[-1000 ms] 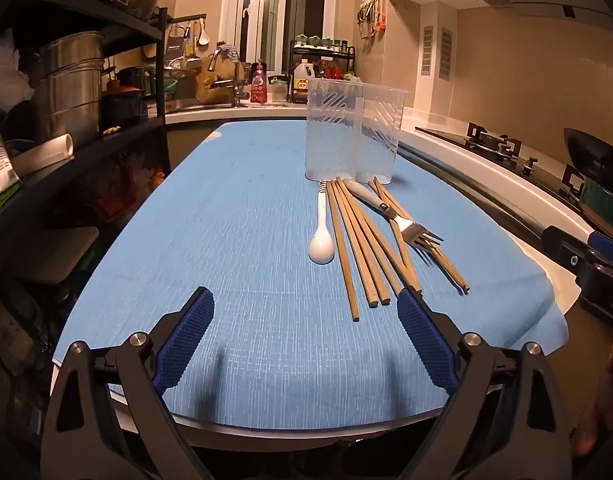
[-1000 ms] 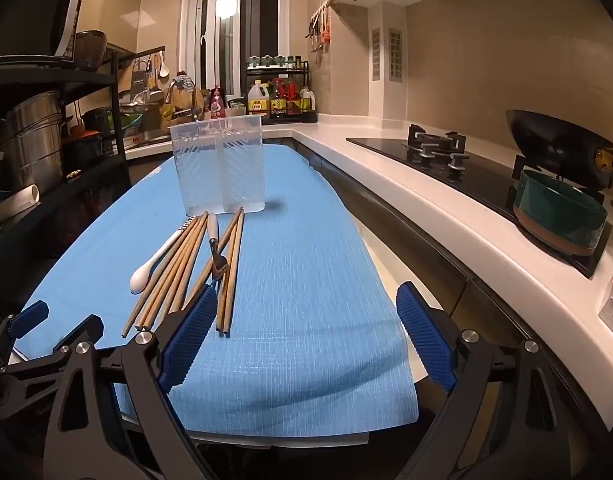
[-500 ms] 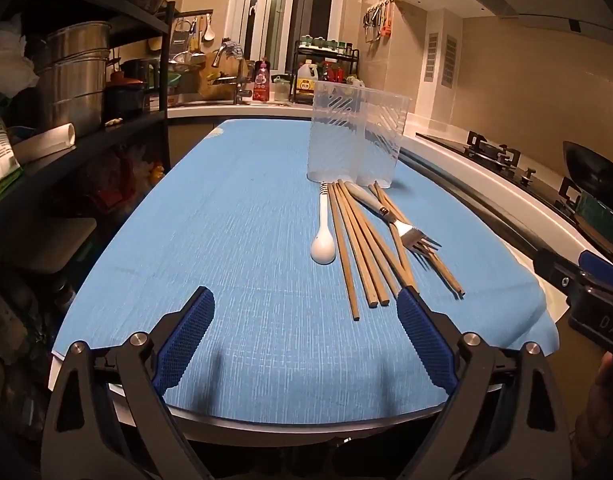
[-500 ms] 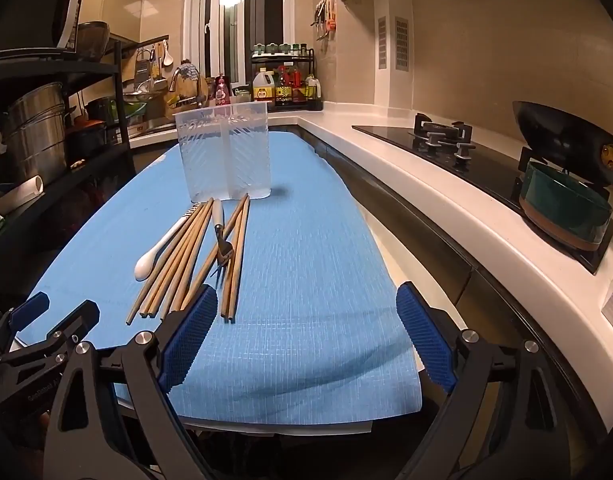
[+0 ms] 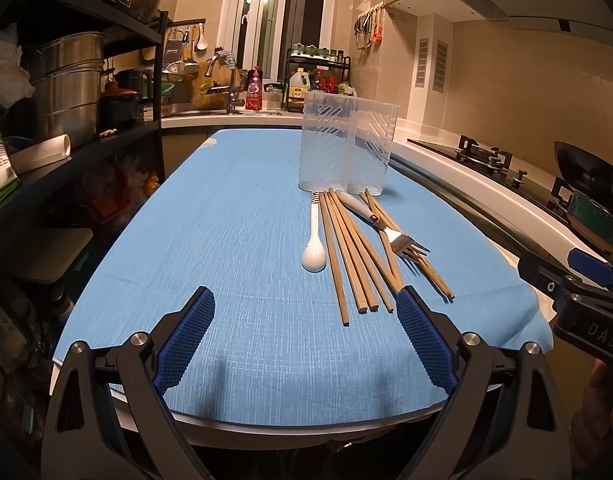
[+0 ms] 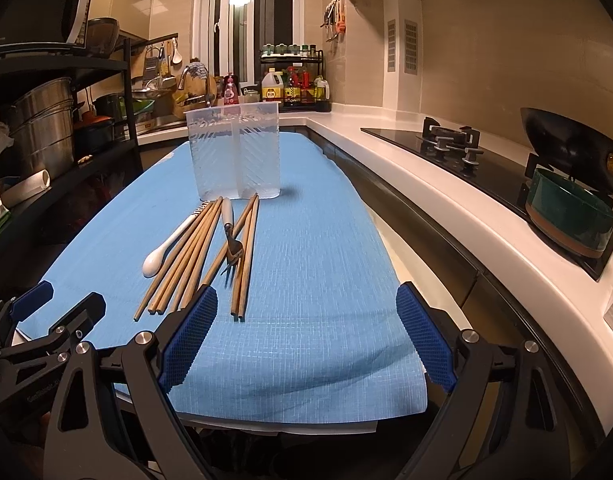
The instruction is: Organize utensils
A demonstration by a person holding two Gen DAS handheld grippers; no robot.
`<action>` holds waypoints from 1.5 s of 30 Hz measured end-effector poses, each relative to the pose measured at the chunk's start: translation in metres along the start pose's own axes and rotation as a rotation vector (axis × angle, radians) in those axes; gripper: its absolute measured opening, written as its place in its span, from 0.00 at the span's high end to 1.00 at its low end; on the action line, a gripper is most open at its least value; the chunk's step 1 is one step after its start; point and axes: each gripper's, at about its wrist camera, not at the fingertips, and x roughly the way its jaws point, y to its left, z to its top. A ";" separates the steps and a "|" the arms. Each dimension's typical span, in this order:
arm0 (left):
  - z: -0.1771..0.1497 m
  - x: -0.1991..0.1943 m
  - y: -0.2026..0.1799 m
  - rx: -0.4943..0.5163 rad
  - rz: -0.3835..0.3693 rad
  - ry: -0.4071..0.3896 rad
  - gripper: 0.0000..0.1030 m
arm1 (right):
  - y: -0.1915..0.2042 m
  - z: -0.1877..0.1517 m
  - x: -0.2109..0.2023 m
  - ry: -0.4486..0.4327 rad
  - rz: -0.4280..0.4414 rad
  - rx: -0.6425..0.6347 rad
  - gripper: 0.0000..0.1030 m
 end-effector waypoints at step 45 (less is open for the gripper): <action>0.001 -0.004 -0.005 0.028 -0.041 -0.031 0.24 | 0.001 0.000 -0.004 -0.001 0.000 -0.005 0.13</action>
